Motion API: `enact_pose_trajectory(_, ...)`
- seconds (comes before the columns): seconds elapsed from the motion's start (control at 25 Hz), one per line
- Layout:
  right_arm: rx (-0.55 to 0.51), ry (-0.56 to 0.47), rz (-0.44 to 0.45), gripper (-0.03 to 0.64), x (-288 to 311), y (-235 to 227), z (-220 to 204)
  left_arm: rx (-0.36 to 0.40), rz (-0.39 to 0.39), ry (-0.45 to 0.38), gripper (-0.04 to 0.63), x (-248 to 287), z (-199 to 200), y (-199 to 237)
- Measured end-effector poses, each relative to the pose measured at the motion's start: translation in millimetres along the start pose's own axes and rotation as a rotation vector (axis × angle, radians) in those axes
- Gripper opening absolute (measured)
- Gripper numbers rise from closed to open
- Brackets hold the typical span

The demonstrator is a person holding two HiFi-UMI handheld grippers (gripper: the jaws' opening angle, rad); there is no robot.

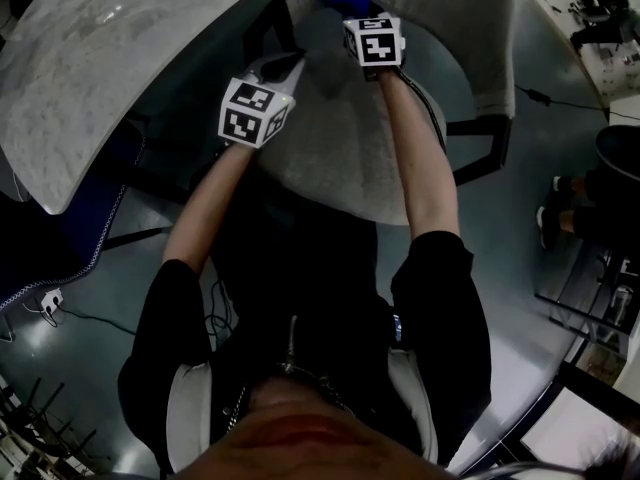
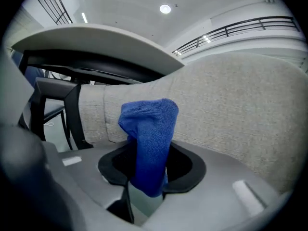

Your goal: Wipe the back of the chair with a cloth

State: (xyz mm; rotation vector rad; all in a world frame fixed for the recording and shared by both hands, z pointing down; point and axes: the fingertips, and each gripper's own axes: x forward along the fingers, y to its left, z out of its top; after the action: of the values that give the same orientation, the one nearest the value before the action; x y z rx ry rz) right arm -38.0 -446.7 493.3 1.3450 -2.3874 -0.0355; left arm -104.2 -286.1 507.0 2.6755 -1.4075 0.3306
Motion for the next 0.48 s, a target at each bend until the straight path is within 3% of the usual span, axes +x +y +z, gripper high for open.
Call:
enact_pose_trajectory(0.16,0.054,0.041,-0.115,0.143,-10.1,-38.5,-16.7,-0.002,-0.015,-0.002,0.011,2.0,1.7,-5.6)
enact_pose_trajectory(0.36,0.164,0.108,-0.334,0.144,-36.2,-96.1,-46.2,0.001,-0.037,-0.008,0.011,7.6,3.3,-15.9)
enact_pose_trajectory(0.48,0.207,0.122,-0.405,0.144,-52.3,-117.4,-55.4,0.002,-0.052,-0.007,0.011,12.3,3.2,-22.5)
